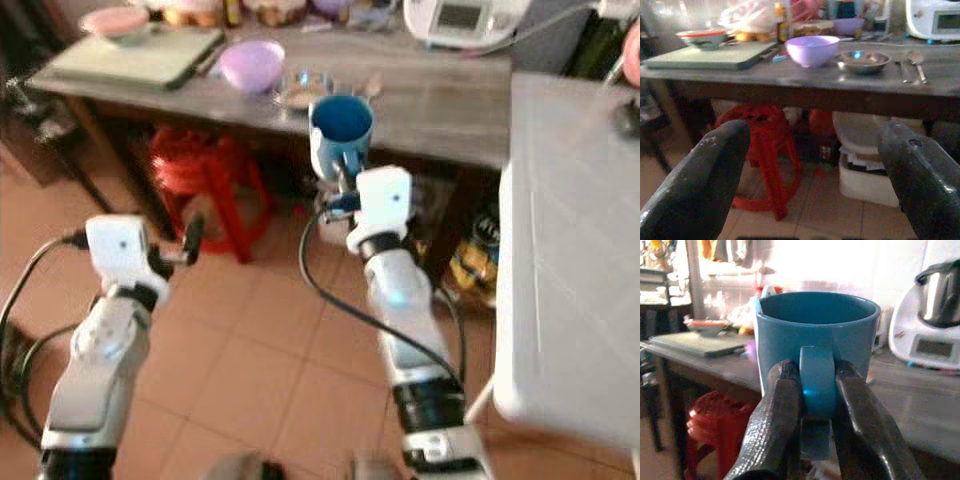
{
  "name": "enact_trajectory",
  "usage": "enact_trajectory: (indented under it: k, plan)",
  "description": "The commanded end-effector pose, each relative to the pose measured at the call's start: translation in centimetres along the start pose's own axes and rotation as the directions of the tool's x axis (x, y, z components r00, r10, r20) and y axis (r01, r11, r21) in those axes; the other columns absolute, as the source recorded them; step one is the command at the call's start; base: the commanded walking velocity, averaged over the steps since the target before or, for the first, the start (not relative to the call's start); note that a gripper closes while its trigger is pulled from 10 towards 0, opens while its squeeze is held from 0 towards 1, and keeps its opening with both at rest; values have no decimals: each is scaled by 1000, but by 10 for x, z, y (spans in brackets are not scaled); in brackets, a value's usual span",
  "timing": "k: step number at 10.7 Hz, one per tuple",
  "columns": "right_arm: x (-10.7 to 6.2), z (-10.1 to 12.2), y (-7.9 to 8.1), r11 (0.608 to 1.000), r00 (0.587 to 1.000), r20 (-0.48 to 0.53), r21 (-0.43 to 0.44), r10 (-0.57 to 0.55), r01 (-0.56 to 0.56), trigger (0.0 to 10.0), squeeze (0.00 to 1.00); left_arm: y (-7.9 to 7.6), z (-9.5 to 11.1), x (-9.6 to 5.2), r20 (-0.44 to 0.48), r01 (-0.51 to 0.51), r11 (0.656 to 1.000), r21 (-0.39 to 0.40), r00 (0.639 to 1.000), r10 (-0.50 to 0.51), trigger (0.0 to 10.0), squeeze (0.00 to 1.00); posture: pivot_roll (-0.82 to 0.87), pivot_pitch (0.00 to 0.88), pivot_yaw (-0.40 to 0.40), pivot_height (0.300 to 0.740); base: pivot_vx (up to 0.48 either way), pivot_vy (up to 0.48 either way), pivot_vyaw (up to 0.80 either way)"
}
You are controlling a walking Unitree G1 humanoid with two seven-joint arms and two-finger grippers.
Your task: Setting the table
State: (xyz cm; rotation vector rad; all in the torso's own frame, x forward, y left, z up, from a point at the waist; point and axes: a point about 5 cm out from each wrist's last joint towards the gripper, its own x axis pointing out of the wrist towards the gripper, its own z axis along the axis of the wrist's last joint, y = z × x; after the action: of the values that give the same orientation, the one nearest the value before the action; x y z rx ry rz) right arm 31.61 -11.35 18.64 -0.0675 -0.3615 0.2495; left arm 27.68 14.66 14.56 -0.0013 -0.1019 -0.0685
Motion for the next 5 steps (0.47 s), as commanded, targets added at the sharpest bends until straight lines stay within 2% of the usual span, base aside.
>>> enact_trajectory:
  k: [1,5]
  plan:
    - [-3,5,-7,1000,1000,16,-4,-12,12,10000,0,-3,-2,-2,-6,6,1000,-5,1000,-6,10000,0,7,132,58,740,442,0,0]
    - [-2,11,-6,1000,1000,20,-21,10,-10,10000,0,-6,-1,-5,2,-2,1000,8,1000,2,10000,0,7,150,38,740,450,0,0]
